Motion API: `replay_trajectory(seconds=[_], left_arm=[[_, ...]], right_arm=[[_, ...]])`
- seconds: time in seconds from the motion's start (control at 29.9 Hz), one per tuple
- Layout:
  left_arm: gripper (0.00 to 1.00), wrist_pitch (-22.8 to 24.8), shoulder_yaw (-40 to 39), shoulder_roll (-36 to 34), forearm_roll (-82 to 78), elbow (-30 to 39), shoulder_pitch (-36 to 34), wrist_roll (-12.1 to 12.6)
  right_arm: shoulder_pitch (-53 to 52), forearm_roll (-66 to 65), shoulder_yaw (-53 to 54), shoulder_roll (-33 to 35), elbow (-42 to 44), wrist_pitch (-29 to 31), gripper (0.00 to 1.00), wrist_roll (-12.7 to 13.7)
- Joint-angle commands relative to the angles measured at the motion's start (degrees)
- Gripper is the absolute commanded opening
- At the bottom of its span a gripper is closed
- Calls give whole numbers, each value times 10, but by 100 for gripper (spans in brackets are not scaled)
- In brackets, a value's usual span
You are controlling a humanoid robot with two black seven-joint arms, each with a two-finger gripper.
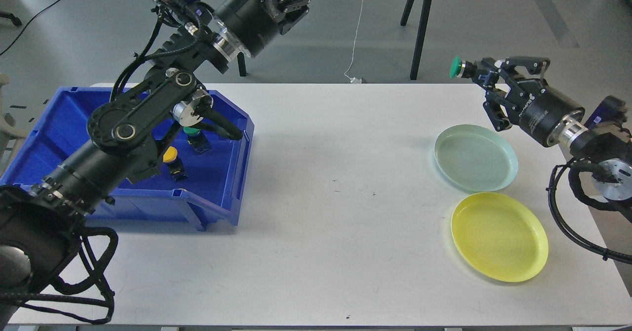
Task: Pass button and place on color plate
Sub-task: 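Lower the green button onto the pale green plate and open right gripper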
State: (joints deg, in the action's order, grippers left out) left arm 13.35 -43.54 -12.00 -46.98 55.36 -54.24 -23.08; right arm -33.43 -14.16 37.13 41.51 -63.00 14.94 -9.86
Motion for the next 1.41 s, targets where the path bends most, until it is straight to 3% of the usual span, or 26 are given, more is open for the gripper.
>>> replay_trajectory(seconds=[0.0, 0.27, 0.37, 0.54, 0.8, 0.97, 1.37], left_arm=[[99, 0, 0, -4, 8, -11, 0, 4], [99, -2, -1, -6, 7, -33, -3, 3], [99, -3, 0, -12, 7, -33, -4, 3], [99, -6, 1, -13, 7, -33, -4, 3], [99, -5, 2, -15, 7, -33, -5, 3], [99, -7, -1, -19, 7, -33, -5, 2], [99, -50, 13, -43, -16, -10, -7, 14]], right_arm=[[32, -20, -7, 2, 31, -1, 21, 1], [43, -19, -40, -10, 100, -3, 22, 6], [42, -18, -39, -13, 116, -3, 45, 9], [42, -13, -39, -16, 115, 1, 69, 9], [35, -11, -36, -21, 106, 6, 86, 10], [28, -10, -12, -11, 87, 5, 92, 9], [10, 25, 224, -6, 115, 83, 94, 19]])
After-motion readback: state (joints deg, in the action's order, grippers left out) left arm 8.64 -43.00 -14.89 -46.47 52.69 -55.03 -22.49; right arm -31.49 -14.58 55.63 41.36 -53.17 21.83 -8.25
